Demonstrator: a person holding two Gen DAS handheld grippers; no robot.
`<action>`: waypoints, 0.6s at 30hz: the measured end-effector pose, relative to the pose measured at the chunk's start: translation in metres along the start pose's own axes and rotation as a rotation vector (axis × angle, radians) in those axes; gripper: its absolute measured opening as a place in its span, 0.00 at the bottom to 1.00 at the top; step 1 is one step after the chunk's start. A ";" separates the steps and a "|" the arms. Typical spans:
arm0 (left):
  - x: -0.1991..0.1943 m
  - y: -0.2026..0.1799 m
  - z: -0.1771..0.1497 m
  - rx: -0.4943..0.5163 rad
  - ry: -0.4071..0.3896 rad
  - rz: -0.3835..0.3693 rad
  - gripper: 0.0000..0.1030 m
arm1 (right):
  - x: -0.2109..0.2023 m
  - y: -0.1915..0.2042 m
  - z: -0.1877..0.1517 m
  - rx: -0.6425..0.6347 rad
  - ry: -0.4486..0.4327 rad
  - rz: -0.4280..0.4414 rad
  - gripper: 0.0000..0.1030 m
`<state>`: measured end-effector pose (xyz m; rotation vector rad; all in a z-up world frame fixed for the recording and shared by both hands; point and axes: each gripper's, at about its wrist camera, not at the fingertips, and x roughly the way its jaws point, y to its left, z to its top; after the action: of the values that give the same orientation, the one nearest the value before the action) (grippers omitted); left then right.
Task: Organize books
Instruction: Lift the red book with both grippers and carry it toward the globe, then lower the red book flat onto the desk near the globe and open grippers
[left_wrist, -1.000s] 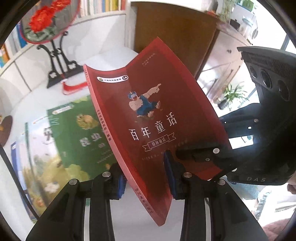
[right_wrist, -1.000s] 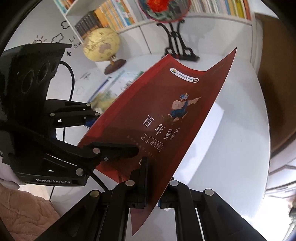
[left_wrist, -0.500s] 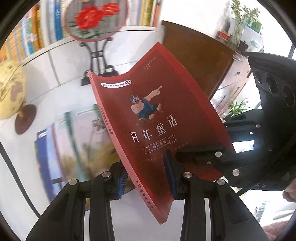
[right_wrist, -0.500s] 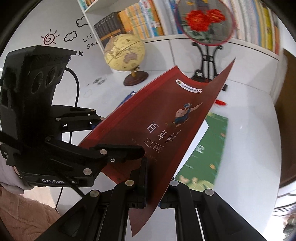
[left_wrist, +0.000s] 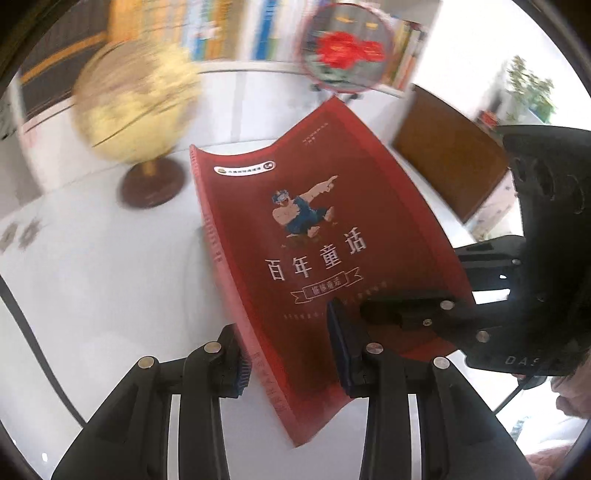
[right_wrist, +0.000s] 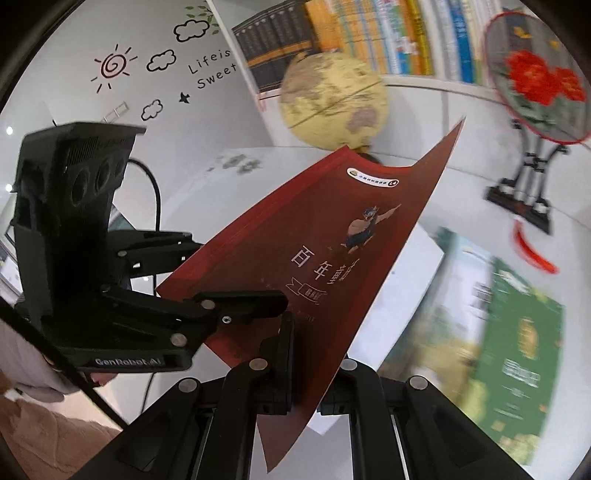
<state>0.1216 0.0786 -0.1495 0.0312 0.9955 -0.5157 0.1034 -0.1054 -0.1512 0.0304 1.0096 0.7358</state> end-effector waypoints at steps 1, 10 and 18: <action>-0.004 0.014 -0.005 -0.006 -0.005 0.004 0.31 | 0.007 0.005 0.003 0.003 0.003 0.011 0.07; -0.012 0.111 -0.051 -0.137 0.039 0.065 0.31 | 0.106 0.068 0.030 -0.030 0.117 0.074 0.07; 0.002 0.151 -0.086 -0.218 0.100 0.097 0.31 | 0.171 0.083 0.027 0.038 0.228 0.097 0.07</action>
<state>0.1189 0.2324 -0.2301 -0.0897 1.1383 -0.3172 0.1334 0.0643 -0.2369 0.0287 1.2461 0.8214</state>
